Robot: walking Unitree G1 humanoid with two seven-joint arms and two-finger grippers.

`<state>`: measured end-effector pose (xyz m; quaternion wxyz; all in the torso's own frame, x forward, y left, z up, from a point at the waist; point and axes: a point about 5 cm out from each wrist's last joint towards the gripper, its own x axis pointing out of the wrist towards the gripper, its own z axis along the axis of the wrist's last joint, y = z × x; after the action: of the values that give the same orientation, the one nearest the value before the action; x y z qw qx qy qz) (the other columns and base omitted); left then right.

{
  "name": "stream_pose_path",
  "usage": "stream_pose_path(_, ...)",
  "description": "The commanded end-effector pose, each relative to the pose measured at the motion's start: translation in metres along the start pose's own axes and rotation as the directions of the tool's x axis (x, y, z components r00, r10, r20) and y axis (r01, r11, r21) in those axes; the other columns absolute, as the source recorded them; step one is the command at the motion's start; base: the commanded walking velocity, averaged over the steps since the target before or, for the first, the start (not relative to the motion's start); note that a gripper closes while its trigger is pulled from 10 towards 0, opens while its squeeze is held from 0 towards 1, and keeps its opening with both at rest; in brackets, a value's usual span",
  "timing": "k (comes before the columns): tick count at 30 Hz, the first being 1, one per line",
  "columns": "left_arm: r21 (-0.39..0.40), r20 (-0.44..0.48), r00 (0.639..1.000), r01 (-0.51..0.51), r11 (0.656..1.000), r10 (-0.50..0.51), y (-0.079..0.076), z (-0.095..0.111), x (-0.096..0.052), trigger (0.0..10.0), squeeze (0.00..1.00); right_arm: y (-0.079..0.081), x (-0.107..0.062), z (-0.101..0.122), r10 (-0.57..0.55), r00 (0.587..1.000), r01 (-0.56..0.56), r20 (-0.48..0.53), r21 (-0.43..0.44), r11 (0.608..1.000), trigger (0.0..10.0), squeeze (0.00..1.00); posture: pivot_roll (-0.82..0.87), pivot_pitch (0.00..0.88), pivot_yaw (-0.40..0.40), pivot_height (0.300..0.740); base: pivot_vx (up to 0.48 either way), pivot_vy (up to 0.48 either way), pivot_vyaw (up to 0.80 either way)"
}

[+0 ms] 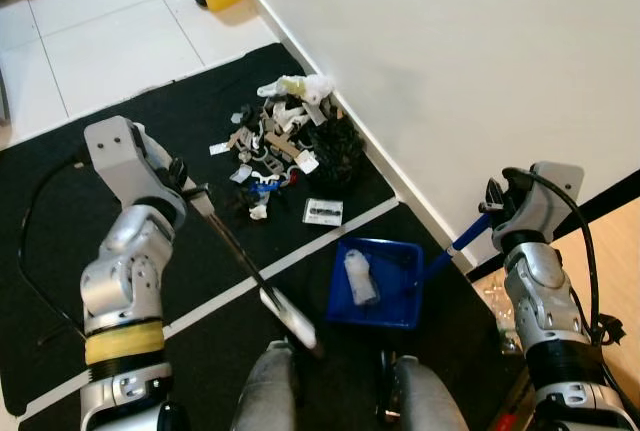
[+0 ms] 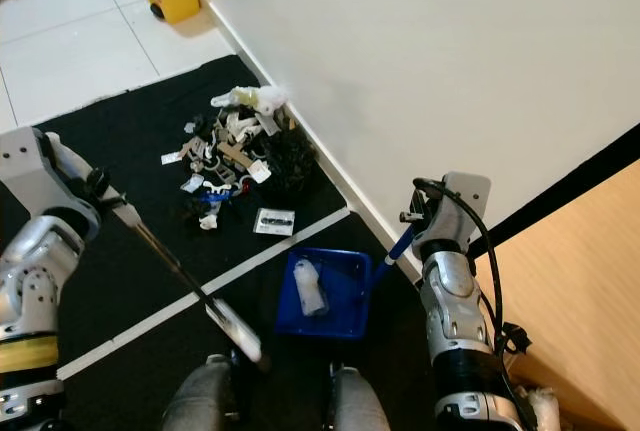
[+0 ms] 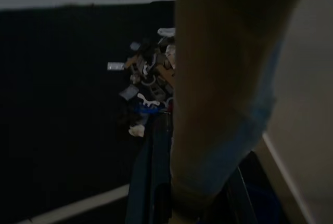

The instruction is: Sweep floor

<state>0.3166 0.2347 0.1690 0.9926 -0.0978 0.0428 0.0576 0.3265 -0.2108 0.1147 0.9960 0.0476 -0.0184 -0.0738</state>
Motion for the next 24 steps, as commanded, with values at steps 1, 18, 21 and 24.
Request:
stream_pose_path(1, 0.072, 0.074, 0.997, -0.029, 0.997, 0.023, -0.006, 0.007, -0.004, 10.0, 0.0, -0.004, -0.005, -0.001, -0.027, 1.0, 0.027, 0.004, 0.013, 1.0, 10.0, 0.0, 0.08, 0.179, -0.001, 0.74, 0.0, 0.0, 0.0)
stream_pose_path(18, 0.141, 0.062, 0.998, -0.028, 0.99, 0.019, -0.003, 0.004, -0.007, 10.0, 0.0, -0.024, -0.009, -0.023, -0.134, 0.981, 0.158, -0.14, 0.177, 0.971, 10.0, 0.0, 0.1, 0.143, 0.017, 0.74, 0.0, 0.0, 0.0)
stream_pose_path(21, 0.204, 0.08, 0.997, -0.014, 0.979, -0.002, -0.004, 0.007, -0.004, 10.0, 0.0, -0.024, -0.007, -0.02, -0.13, 0.982, 0.152, -0.138, 0.169, 0.974, 10.0, 0.0, 0.09, 0.141, 0.018, 0.74, 0.0, 0.0, 0.0)
stream_pose_path(24, 0.219, 0.08, 0.997, -0.012, 0.976, -0.006, -0.005, 0.006, -0.001, 10.0, 0.0, -0.023, -0.003, -0.017, -0.123, 0.984, 0.147, -0.132, 0.195, 0.97, 10.0, 0.0, 0.1, 0.134, 0.024, 0.74, 0.0, 0.0, 0.0)
